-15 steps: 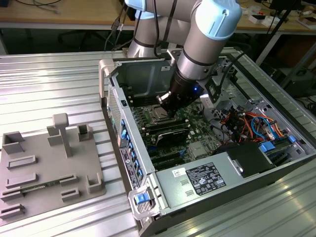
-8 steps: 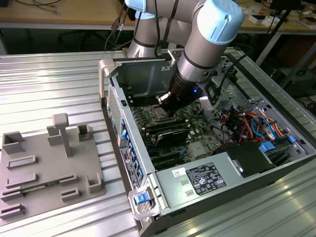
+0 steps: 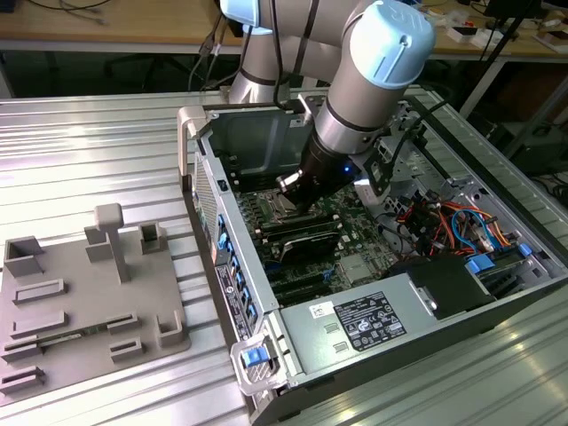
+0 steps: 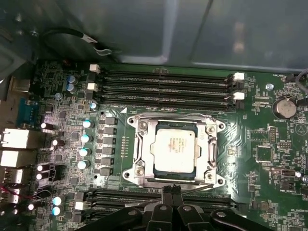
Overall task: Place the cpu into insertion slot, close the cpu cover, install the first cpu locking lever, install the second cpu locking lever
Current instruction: 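Install the second cpu locking lever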
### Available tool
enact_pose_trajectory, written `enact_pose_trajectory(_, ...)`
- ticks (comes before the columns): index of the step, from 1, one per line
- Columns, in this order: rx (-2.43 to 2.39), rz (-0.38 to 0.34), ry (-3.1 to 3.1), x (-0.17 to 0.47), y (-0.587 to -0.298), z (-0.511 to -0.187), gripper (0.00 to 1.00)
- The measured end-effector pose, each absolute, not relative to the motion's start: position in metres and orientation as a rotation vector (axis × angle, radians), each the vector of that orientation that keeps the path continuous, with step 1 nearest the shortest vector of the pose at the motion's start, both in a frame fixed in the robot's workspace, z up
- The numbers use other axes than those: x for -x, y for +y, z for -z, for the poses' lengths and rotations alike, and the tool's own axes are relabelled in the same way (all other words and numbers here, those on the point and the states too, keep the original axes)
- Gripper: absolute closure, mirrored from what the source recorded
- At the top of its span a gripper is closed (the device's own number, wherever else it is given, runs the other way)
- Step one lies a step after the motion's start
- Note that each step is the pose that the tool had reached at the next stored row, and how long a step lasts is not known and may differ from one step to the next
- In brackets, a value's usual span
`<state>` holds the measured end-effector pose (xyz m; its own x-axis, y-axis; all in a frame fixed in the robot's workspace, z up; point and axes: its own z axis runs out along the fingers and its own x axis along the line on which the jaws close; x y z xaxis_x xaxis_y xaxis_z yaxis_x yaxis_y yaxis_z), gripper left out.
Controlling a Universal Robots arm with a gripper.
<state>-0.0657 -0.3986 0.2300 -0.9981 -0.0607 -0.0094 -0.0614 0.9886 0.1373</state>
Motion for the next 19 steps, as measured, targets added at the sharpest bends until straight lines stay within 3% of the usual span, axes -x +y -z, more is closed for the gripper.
enact_pose_trajectory(19,0.091,-0.219,3.127,0.092,-0.400,-0.218,0.89)
